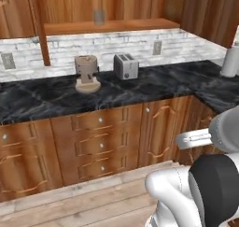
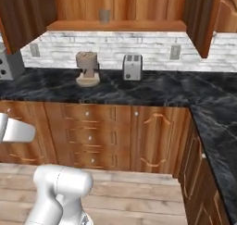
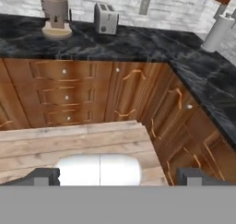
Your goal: There is a bowl on the dining counter. Grab a lemon wedge from the fridge and place it in the bowl. Then get the liquor bottle and glass cup from the cabinet and place them next to the bowl.
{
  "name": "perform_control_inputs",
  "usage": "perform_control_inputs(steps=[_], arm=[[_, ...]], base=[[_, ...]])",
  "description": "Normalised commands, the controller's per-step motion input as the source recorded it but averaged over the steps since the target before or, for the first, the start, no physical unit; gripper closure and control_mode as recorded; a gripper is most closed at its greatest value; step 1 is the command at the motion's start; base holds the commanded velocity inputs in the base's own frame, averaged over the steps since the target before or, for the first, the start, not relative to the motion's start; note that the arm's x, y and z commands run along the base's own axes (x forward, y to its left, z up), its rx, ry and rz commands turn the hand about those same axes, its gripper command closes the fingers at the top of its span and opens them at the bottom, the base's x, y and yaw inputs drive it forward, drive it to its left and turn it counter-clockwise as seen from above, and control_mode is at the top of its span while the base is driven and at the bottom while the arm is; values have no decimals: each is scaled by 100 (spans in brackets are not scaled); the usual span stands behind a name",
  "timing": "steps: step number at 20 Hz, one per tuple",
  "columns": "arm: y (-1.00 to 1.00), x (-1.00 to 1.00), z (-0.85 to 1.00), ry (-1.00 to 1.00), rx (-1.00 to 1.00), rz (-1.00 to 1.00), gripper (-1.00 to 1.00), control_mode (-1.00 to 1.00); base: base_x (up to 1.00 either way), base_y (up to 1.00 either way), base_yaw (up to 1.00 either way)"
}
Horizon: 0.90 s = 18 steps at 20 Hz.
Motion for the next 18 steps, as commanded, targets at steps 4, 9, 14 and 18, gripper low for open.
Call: perform_control_inputs(steps=[4,9,14,18], arm=[[0,0,0,0,0,0,-100,100],[0,0,0,0,0,0,-100,100],[0,0,0,0,0,0,-100,100],[0,0,0,0,0,0,-100,100]], base=[[100,-55,0],[100,-36,0],[100,-3,5],[100,0,26]])
